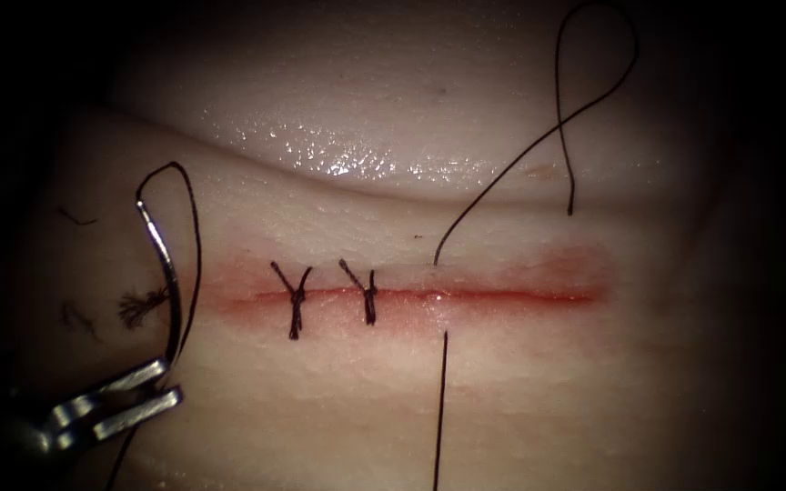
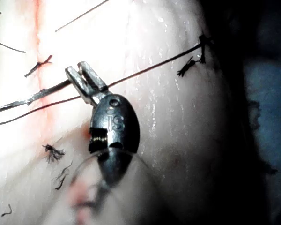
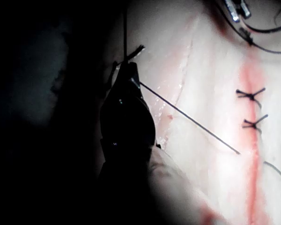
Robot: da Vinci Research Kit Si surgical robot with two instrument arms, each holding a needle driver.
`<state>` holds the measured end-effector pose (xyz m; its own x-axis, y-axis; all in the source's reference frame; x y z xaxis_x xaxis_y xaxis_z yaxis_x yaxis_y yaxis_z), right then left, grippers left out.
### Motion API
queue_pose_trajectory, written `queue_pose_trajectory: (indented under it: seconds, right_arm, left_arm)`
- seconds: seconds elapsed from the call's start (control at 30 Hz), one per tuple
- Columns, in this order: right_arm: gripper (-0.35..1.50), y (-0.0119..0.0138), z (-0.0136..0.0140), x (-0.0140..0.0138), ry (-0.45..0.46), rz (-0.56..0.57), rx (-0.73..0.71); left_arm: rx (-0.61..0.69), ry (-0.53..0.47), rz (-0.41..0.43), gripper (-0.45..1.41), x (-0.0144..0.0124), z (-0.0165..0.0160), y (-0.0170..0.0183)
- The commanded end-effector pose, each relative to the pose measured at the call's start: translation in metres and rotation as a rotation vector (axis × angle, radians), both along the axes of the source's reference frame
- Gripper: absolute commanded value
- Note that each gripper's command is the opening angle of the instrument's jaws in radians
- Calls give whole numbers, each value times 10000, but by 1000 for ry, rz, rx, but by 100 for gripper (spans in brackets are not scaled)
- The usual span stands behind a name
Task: Wound Closure
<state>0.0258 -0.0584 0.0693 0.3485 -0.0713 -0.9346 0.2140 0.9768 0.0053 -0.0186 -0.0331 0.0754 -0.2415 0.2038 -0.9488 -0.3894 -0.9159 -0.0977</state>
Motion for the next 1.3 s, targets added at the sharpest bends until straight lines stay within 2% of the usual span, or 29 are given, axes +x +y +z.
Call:
queue_pose_trajectory:
  seconds: [0.03, 0.13, 0.17, 0.23, 0.3, 0.4, 0.43, 0.5, 0.7, 0.87, 0.9, 1.07, 1.3]
  right_arm:
    - [-35, -12, -6, 15, 11, -6, 4]
    - [-35, -9, -13, 24, 23, -5, 14]
    - [2, -5, -12, 25, 27, 0, 11]
    - [99, 8, -5, 25, 31, 34, 53]
    - [130, 23, 5, 20, 18, 73, 61]
    - [147, 50, 21, 8, 5, 155, 62]
    - [148, 69, 32, -3, 7, 192, 71]
    - [148, 86, 43, -13, -4, 208, 80]
    - [148, 127, 75, -35, -7, 268, 95]
    - [148, 155, 116, -42, -36, 297, 73]
    - [148, 164, 132, -42, -31, 306, 73]
    - [145, 176, 174, -40, -16, 309, 61]
    - [136, 172, 223, -28, 21, 282, 35]
  left_arm:
    - [5, -2, -2, -45, -6, 7, -6]
    - [3, -1, -2, -45, -6, 8, -7]
    - [3, -1, -3, -45, -7, 8, -7]
    - [3, -1, -3, -45, -7, 8, -7]
    - [3, -1, -3, -45, -7, 8, -7]
    - [3, -2, -2, -45, -7, 9, -7]
    - [3, -2, -3, -45, -7, 9, -6]
    - [3, -1, -3, -45, -8, 9, -6]
    - [8, -4, -5, -45, -9, 10, -5]
    - [7, -4, -5, -45, -9, 11, -5]
    - [7, -3, -6, -45, -9, 11, -6]
    - [6, -2, -6, -45, -9, 11, -8]
    - [5, -2, -7, -45, -10, 9, -9]
